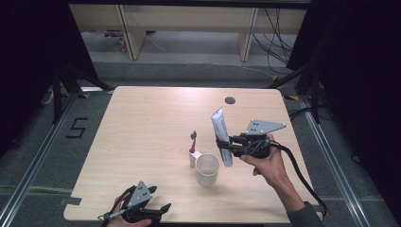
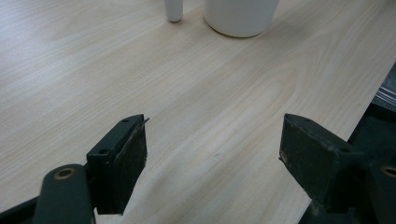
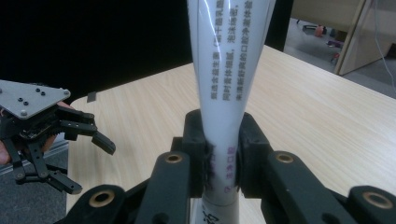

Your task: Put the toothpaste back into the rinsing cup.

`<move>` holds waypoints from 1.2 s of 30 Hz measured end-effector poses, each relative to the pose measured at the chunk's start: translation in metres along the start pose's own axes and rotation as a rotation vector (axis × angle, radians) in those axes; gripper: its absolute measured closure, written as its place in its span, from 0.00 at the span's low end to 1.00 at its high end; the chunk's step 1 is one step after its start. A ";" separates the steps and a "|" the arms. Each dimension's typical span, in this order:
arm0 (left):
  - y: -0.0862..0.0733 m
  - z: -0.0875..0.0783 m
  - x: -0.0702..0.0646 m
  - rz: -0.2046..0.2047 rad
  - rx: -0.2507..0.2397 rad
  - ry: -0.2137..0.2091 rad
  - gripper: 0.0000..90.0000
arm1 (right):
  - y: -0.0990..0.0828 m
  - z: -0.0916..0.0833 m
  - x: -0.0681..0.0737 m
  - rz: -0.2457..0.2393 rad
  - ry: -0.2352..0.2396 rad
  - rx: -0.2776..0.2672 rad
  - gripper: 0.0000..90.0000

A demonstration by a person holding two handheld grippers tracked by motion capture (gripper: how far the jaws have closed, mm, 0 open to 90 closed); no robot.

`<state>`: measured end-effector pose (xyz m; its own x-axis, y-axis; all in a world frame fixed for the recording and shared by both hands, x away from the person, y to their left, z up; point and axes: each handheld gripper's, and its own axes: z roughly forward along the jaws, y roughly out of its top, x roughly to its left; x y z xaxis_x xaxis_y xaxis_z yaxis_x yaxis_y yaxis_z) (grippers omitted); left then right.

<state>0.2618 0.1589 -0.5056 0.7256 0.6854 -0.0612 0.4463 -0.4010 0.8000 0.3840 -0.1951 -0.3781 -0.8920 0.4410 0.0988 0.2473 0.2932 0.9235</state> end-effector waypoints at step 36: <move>0.000 0.001 0.000 -0.001 -0.007 0.001 0.23 | -0.015 0.054 0.011 0.013 0.060 0.064 0.85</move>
<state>0.2619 0.1584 -0.5061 0.7248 0.6862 -0.0615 0.4430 -0.3958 0.8044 0.3907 -0.1492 -0.4110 -0.9092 0.3941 0.1346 0.2811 0.3425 0.8965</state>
